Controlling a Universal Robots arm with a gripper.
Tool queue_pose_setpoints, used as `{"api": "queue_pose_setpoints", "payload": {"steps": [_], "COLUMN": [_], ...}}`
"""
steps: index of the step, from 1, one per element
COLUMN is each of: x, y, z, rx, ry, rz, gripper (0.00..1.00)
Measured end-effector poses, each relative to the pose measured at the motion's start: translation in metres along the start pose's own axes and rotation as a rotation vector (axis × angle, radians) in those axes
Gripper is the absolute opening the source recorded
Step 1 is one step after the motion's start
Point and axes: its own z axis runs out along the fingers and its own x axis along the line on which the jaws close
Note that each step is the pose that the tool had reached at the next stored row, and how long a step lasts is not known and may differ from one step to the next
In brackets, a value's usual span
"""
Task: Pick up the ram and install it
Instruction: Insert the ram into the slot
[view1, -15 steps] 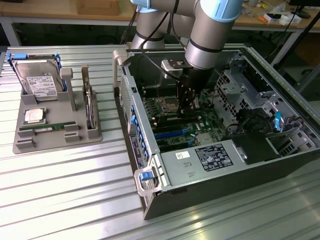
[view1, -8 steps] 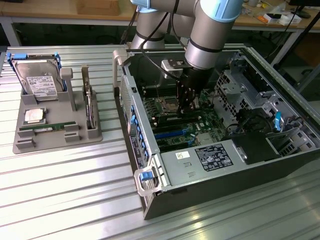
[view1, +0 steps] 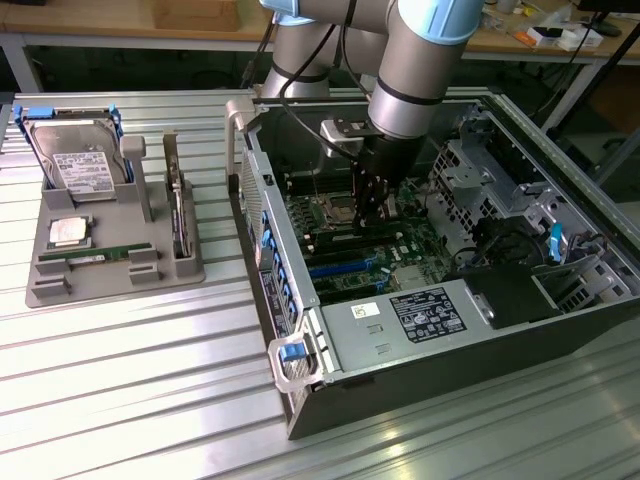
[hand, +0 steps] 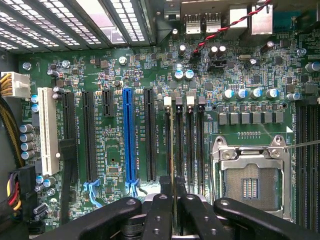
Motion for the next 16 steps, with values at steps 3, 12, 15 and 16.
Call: {"api": "queue_pose_setpoints", "payload": {"steps": [3, 12, 15, 16], "x": [-0.0002, -0.0002, -0.0002, -0.0002], "y": [-0.0001, -0.0001, -0.0001, -0.0001], "z": [0.0022, 0.0023, 0.0023, 0.0022], "rx": [0.0, 0.0001, 0.0003, 0.0005], "ry": [0.0025, 0.0026, 0.0026, 0.0028], "rz": [0.0, 0.0, -0.004, -0.006], "gripper": [0.13, 0.13, 0.13, 0.13]}}
